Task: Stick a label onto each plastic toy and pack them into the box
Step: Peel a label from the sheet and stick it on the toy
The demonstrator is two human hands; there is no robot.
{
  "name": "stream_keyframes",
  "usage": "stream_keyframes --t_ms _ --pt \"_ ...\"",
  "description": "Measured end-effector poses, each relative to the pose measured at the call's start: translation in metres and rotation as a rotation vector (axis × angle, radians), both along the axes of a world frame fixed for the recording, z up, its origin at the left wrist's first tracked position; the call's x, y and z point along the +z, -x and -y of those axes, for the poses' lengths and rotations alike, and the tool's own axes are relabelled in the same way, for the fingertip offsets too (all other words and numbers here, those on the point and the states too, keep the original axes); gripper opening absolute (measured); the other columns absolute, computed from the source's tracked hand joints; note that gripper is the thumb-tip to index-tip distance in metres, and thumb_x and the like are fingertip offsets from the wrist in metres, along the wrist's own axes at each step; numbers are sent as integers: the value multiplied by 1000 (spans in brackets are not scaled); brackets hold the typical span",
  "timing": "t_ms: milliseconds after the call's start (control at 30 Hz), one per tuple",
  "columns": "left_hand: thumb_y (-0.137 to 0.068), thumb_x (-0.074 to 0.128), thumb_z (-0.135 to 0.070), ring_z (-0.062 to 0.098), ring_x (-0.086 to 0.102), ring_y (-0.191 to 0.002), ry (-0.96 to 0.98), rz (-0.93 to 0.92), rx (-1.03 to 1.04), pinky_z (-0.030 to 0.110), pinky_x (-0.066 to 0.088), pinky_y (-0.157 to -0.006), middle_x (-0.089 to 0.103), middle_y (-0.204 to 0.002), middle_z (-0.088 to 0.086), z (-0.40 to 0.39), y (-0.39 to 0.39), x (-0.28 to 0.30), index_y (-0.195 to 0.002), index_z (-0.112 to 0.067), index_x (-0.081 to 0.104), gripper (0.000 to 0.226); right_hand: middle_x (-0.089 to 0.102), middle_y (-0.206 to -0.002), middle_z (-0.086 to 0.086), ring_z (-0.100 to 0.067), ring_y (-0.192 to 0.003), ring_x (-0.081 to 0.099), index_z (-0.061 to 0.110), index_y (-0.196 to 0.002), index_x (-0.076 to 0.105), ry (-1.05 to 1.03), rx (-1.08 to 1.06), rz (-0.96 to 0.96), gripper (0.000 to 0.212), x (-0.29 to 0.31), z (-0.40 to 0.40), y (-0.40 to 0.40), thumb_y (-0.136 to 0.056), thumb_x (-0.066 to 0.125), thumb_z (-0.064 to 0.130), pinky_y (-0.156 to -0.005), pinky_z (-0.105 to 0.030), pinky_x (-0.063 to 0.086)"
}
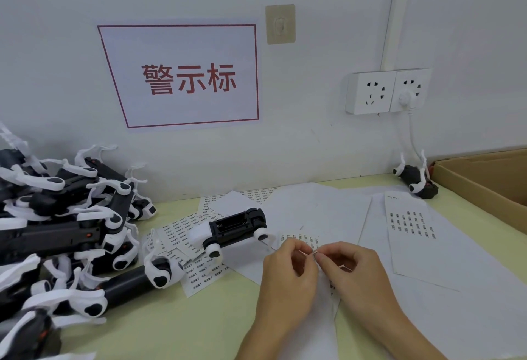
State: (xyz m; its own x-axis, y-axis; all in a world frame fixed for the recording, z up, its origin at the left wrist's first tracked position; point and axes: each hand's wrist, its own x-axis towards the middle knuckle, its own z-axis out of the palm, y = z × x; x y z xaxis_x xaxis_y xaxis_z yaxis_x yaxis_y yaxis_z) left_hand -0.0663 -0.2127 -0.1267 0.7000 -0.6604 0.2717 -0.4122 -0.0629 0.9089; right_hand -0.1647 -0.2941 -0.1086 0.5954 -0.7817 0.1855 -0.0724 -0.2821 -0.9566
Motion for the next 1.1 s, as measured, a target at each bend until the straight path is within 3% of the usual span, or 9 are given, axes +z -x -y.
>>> stream_keyframes --t_ms 467,867,1000,1100 --pt "-91 60 -11 3 51 -58 54 53 -1 11 39 -57 59 -62 -9 -1 0 3 -72 -24 58 23 75 -77 9 -3 -74 68 21 -80 77 4 -36 38 18 0 -2 -1 -85 72 4 -70 -11 50" --pt "-89 61 -11 4 53 -59 26 47 0 12 40 -58 61 -65 -4 -2 1 4 -72 -20 59 20 73 -72 6 -7 -70 67 20 -73 75 34 -39 -8 18 -2 1 -1 -85 72 7 -66 -13 50" --pt "-90 61 -13 4 60 -62 -11 46 89 13 44 -58 67 -68 -8 -1 3 5 -72 -20 66 20 72 -70 5 -7 -68 65 17 -72 73 37 -67 -8 18 -3 2 -2 -86 71 6 -64 -12 48" --pt "-93 57 -15 8 53 -55 3 92 186 17 39 -52 59 -58 -3 -1 3 5 -65 -17 60 28 71 -68 4 -5 -64 63 16 -71 72 28 -81 -5 18 -3 2 -2 -87 70 8 -61 -9 46"
